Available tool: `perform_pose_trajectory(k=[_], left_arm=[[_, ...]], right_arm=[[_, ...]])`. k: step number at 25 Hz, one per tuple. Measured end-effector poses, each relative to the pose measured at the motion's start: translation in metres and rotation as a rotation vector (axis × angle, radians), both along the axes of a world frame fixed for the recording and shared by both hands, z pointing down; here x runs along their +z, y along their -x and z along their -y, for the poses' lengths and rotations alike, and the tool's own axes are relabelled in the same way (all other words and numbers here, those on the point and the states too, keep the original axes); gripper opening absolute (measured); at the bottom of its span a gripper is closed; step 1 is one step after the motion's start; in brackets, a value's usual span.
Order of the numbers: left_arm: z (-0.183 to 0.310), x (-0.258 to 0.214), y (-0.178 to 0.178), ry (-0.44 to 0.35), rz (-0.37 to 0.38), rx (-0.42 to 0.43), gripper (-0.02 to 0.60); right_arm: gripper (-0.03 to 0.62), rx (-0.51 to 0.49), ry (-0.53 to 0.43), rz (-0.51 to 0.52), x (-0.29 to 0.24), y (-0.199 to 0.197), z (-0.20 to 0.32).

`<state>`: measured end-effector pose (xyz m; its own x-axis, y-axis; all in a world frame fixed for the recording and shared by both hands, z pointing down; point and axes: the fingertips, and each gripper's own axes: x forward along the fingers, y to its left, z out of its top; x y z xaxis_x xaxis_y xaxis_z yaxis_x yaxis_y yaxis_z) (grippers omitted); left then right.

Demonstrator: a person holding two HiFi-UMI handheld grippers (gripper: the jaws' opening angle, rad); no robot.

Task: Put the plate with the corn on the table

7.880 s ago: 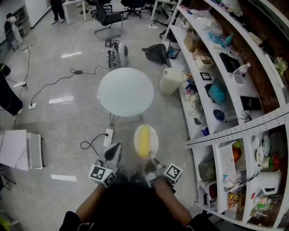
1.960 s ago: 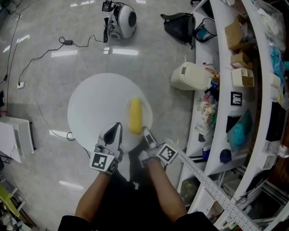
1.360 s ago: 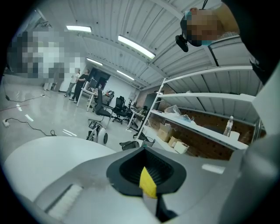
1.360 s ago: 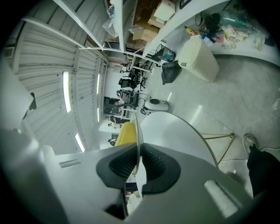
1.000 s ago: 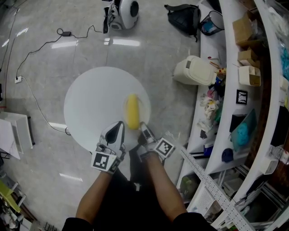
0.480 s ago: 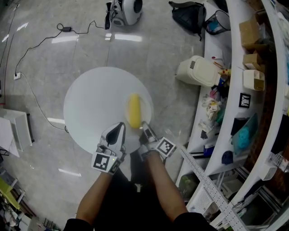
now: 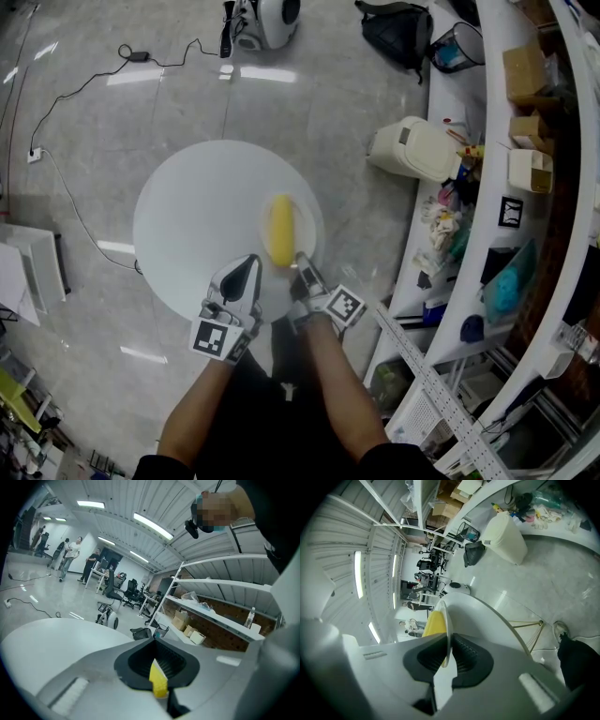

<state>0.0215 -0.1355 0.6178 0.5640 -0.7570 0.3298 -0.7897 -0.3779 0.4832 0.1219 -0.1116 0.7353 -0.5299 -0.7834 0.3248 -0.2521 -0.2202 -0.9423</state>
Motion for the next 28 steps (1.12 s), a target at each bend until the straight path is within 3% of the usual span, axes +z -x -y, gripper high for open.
perform_pose_trajectory(k=[2, 7, 16, 21, 28], left_arm=[[0.001, 0.001, 0.002, 0.0, 0.001, -0.005, 0.005], [-0.001, -0.002, 0.004, -0.003, -0.001, -0.012, 0.005], [-0.008, -0.001, 0.001, -0.001, -0.006, -0.001, 0.005], [-0.012, -0.002, 0.0, 0.0, -0.01, 0.008, 0.005], [-0.014, -0.001, 0.003, 0.007, -0.011, 0.013, 0.005]], right_arm=[[0.037, 0.006, 0.023, -0.008, 0.003, 0.0, 0.0], [0.035, 0.05, 0.281, -0.069, 0.026, -0.01, -0.028], [0.047, 0.068, 0.387, -0.16, 0.032, -0.023, -0.038], [0.054, 0.025, 0.345, -0.217, 0.036, -0.025, -0.037], [0.075, 0.004, 0.379, -0.305, 0.035, -0.027, -0.039]])
